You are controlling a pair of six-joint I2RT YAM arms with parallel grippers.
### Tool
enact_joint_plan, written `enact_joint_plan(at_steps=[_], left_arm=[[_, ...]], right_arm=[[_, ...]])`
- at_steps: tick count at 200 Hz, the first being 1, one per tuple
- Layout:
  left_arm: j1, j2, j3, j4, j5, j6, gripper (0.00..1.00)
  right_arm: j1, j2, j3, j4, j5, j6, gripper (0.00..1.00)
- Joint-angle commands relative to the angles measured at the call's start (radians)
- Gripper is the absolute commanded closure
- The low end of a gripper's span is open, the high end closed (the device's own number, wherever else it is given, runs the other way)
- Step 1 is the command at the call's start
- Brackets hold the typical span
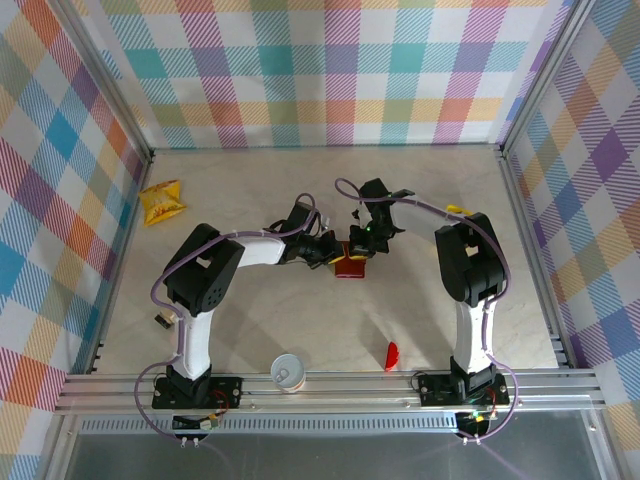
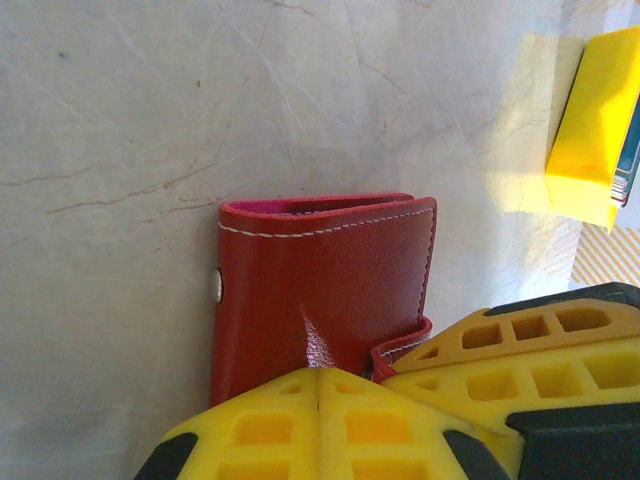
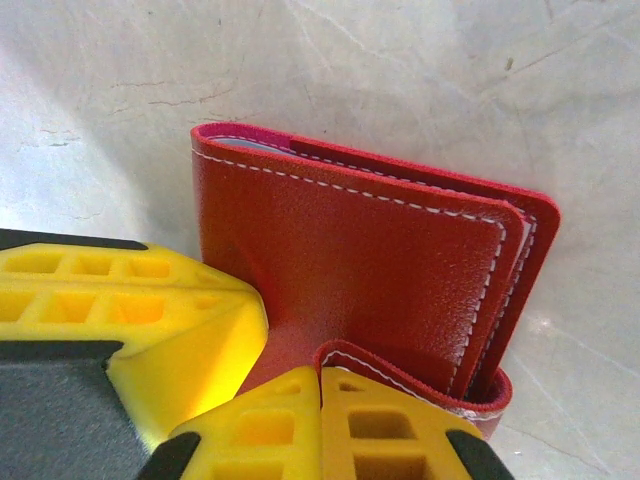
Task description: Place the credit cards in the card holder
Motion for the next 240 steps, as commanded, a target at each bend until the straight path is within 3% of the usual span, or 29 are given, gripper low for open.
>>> enact_joint_plan(at_steps=[1, 76, 124, 240], left_arm=[[-0.011, 0.043, -0.029, 0.01, 0.006, -0.011, 1.0], [-0.011, 0.051, -0.033, 0.027, 0.009, -0.016, 1.0], [-0.011, 0.051, -0.033, 0.034, 0.012, -0.019, 1.0], [-0.009, 0.049, -0.023, 0.017, 0.011, -0.016, 1.0]], right_arm=[[0.009, 0.13, -0.05, -0.01, 0.153, 0.008, 1.0], [-0.03, 0.13, -0.092, 0.019, 0.229, 0.032, 1.0], [0.023, 0.16, -0.099, 0.011, 0.263, 0.028, 1.0], [0.016, 0.07, -0.099, 0.053, 0.192, 0.07, 1.0]])
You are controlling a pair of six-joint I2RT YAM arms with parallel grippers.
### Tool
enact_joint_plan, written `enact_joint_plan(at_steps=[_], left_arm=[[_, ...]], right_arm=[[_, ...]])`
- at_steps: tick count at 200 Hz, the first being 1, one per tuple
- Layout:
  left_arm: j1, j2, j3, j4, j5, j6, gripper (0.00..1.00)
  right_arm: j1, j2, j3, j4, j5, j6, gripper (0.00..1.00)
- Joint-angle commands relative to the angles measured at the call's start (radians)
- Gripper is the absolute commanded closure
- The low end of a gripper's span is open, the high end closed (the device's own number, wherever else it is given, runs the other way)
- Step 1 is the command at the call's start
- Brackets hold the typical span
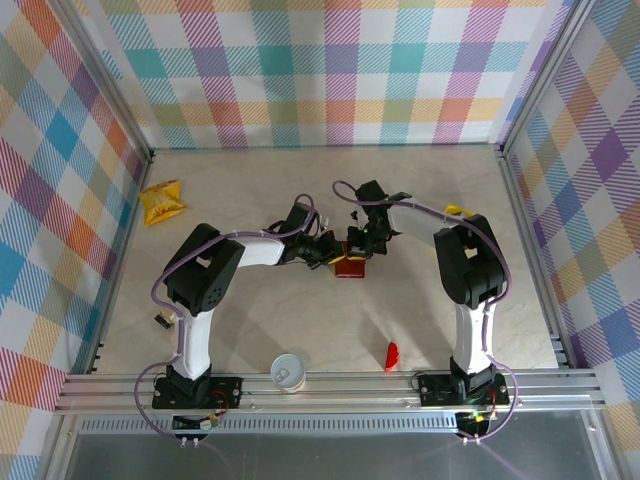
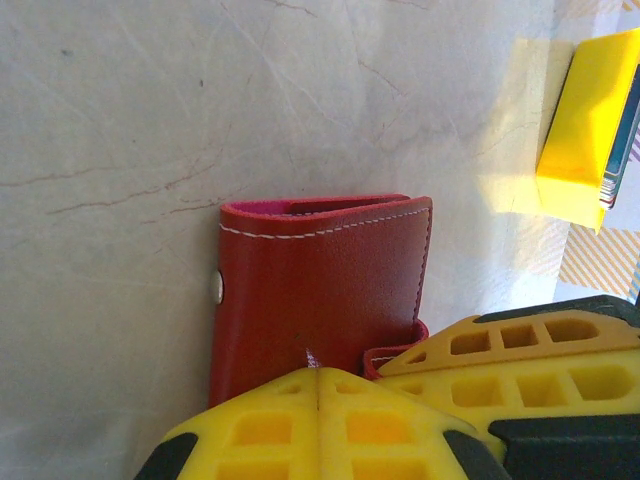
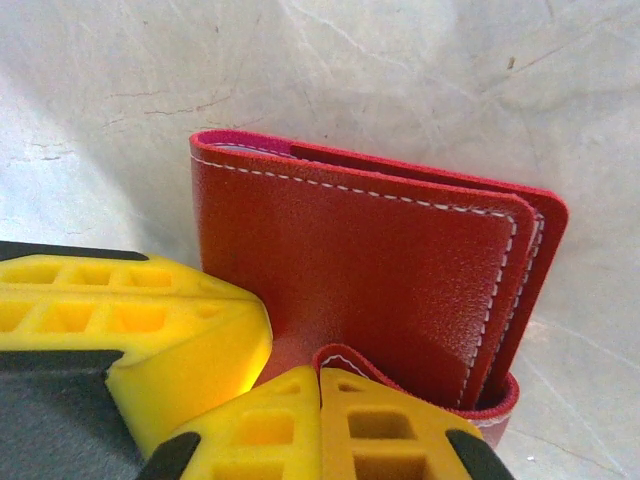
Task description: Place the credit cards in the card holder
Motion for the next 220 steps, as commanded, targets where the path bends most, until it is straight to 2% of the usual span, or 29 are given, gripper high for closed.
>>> enact_joint_plan(at_steps=[1, 34, 59, 90, 113, 141, 153, 180, 199, 220], left_arm=[[-0.015, 0.044, -0.011, -0.015, -0.008, 0.003, 1.0], [-0.012, 0.037, -0.026, -0.012, -0.016, 0.001, 1.0], [-0.011, 0.033, -0.037, -0.012, -0.021, 0.0, 1.0], [-0.009, 0.023, -0.03, -0.022, -0.027, 0.006, 1.0], [-0.005, 0.007, -0.009, -0.044, -0.033, 0.026, 1.0], [-0.002, -0.05, 0.02, -0.087, -0.055, 0.078, 0.99], [0.0, -0.091, 0.024, -0.089, -0.064, 0.105, 0.91], [0.009, -0.222, 0.023, -0.111, -0.117, 0.199, 0.55], [0.024, -0.345, 0.002, -0.174, -0.231, 0.283, 0.36], [0.047, -0.481, -0.053, -0.224, -0.396, 0.389, 0.15]], right_arm=[[-0.003, 0.085, -0.073, 0.013, 0.142, 0.019, 1.0], [-0.003, 0.032, -0.069, 0.019, 0.102, 0.029, 0.95], [-0.009, -0.043, -0.068, 0.031, 0.074, 0.048, 0.87], [-0.042, -0.184, -0.085, 0.059, 0.036, 0.088, 0.67], [-0.09, -0.322, -0.124, 0.088, 0.034, 0.128, 0.47], [-0.196, -0.487, -0.215, 0.159, 0.014, 0.163, 0.34], [-0.256, -0.537, -0.257, 0.203, -0.015, 0.154, 0.32], [-0.383, -0.654, -0.41, 0.377, -0.042, 0.097, 0.26], [-0.448, -0.75, -0.542, 0.527, -0.011, 0.058, 0.19], [-0.473, -0.819, -0.644, 0.614, 0.084, -0.011, 0.04]])
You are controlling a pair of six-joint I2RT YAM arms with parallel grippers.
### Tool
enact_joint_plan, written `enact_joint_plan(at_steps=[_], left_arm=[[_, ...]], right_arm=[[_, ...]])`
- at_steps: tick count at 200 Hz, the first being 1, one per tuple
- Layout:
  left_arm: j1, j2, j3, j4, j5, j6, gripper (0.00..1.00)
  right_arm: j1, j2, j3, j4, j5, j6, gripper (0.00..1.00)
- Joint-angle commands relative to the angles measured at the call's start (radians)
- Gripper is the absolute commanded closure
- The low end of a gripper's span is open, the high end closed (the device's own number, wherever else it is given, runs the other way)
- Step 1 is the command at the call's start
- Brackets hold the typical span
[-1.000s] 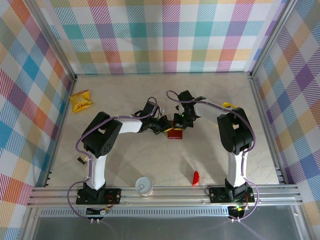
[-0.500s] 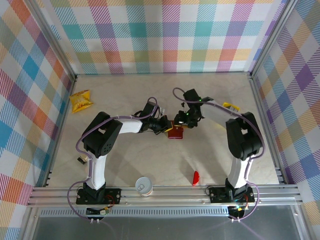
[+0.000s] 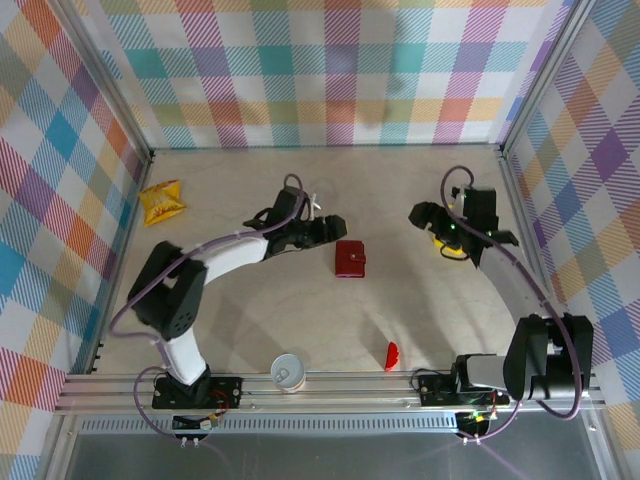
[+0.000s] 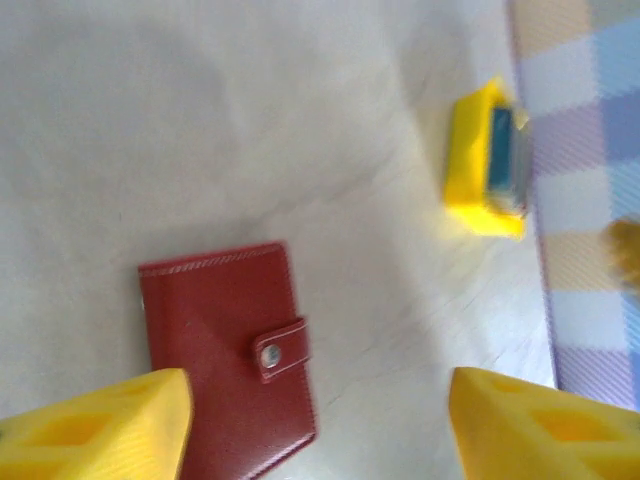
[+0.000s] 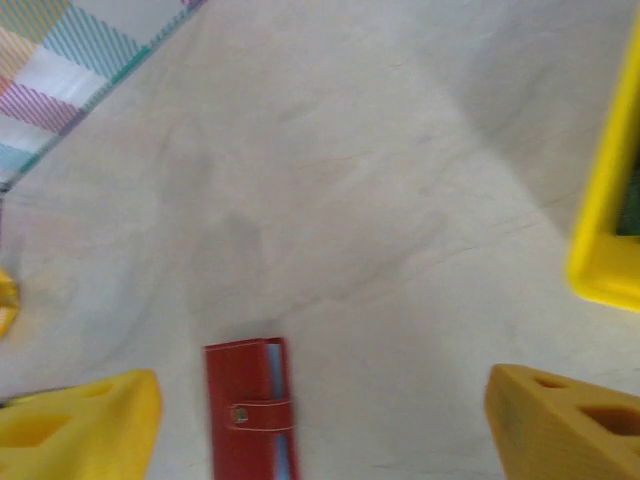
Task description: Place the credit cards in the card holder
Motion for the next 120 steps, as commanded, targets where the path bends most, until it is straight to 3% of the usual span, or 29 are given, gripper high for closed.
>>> enact_joint_plan(at_steps=[1, 15, 41, 64, 102, 120], left_arm=[[0.033, -0.166, -0.053, -0.076, -0.21, 0.175, 0.14], [0.039, -0.243, -0.118, -0.069, -0.346, 0.278, 0.0], [0.078, -0.325, -0.211, -0.098, -0.57, 0.422, 0.0], [0.141, -0.395, -0.281, -0.128, -0.754, 0.461, 0.0], [0.271, -0.459, -0.478, 0.057, -0.869, 0.543, 0.0], [0.312, -0.423, -0.558, 0.223, -0.851, 0.579, 0.0]], right_arm=[[-0.019, -0.077, -0.082, 0.185, 0.077, -0.095, 0.03], [-0.025, -0.085, -0.111, 0.206, 0.131, -0.148, 0.01], [-0.03, -0.075, -0.198, 0.362, 0.133, -0.231, 0.01], [-0.031, -0.037, -0.256, 0.483, 0.124, -0.309, 0.01], [-0.031, 0.024, -0.364, 0.672, 0.147, -0.4, 0.01], [-0.03, 0.052, -0.411, 0.788, 0.146, -0.432, 0.01]])
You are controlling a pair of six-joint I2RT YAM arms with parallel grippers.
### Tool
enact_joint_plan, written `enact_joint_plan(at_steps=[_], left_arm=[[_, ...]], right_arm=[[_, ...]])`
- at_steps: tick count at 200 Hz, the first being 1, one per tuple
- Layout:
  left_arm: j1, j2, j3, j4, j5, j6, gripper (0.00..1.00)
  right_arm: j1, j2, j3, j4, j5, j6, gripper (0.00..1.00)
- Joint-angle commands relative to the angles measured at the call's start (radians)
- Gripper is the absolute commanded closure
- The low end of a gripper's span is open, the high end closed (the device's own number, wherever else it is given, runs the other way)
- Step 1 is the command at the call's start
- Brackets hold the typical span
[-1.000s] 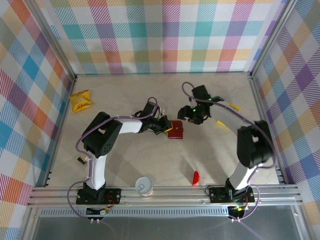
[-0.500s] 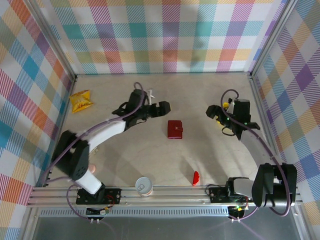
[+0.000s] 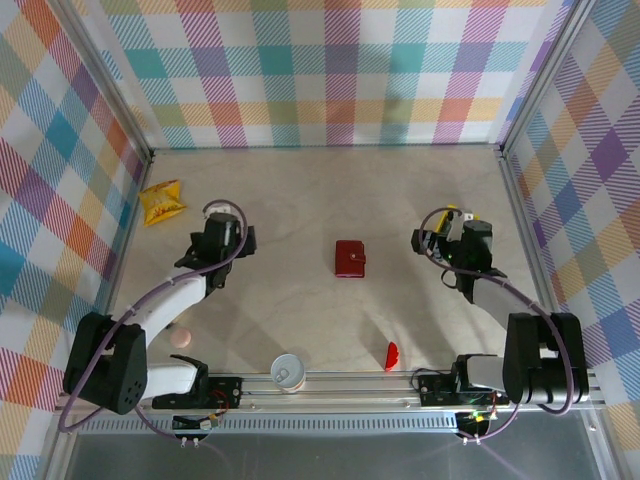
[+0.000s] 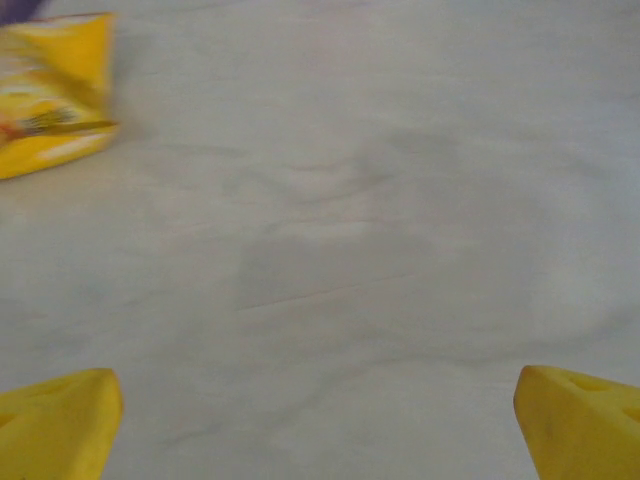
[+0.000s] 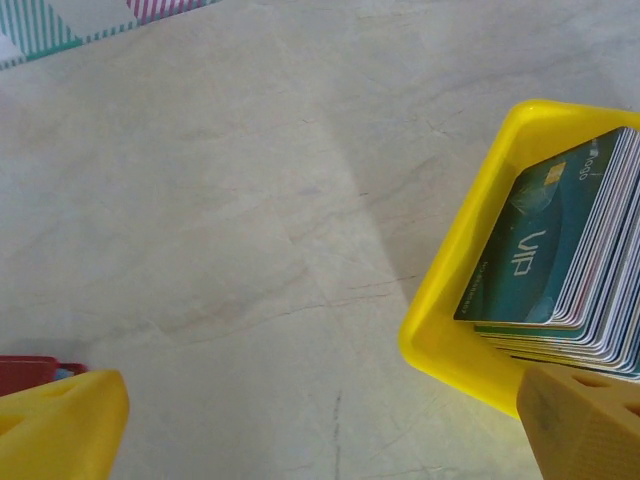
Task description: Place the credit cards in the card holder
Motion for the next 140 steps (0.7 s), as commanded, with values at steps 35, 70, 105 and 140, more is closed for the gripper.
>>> enact_joint_plan(at_steps=[35, 70, 105, 140], left_arm=[[0.07, 0.132, -0.233, 0.695, -0.017, 0.199, 0.0], [0.13, 0.251, -0.279, 0.876, 0.097, 0.185, 0.0], [0.158, 0.3, -0.296, 0.939, 0.178, 0.176, 0.0], [0.168, 0.318, -0.274, 0.914, 0.183, 0.164, 0.0]], right_arm=[[-0.007, 0.114, -0.058, 0.365, 0.001, -0.155, 0.01], [-0.009, 0.216, -0.056, 0.455, -0.013, -0.162, 0.01], [-0.012, 0.256, -0.064, 0.504, 0.001, -0.149, 0.01], [-0.014, 0.257, -0.058, 0.49, 0.016, -0.145, 0.01]])
